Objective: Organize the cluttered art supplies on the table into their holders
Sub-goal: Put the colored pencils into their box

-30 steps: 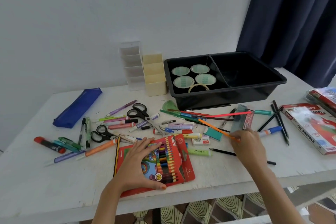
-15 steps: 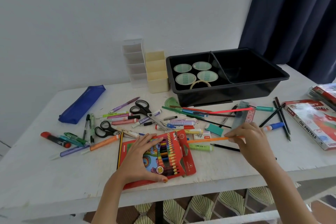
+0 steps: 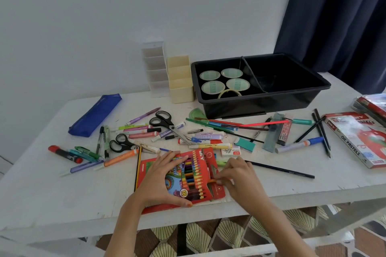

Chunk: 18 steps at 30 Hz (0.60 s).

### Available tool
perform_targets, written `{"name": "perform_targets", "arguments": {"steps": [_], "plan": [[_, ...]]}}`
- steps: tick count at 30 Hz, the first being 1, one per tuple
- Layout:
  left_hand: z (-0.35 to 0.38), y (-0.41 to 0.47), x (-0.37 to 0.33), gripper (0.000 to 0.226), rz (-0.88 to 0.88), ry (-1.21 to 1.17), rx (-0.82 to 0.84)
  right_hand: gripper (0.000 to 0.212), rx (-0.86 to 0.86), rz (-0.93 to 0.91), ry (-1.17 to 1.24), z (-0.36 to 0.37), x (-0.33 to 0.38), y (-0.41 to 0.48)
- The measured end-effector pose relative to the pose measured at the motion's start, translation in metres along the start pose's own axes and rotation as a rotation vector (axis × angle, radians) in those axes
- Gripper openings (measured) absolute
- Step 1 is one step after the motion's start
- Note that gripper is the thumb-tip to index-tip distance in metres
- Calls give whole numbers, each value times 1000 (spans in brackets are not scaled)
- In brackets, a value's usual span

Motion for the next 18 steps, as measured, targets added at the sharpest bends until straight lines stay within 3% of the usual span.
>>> {"name": "perform_targets", "arguments": {"steps": [7, 12, 15, 18], "plan": [[1, -4, 0, 108, 2, -3, -5, 3, -24, 61, 5, 31, 12, 9], [1, -6, -3, 107, 13, 14, -11, 27, -142, 92, 6, 36, 9, 6], [2, -5, -1, 108, 20, 25, -10, 16, -147, 139, 70, 36, 6, 5], [3, -4, 0, 110, 26, 37, -6, 3, -52, 46, 98, 34, 12, 7]]}}
Point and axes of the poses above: each hand's wrist, its own y-axis towards the middle knuckle, its own z-axis out of the palm, x = y × z, the point moved 5 cm from there along y, towards the middle knuckle, and after that the axes turned 10 degrees about -z, right-handed, at the moved point
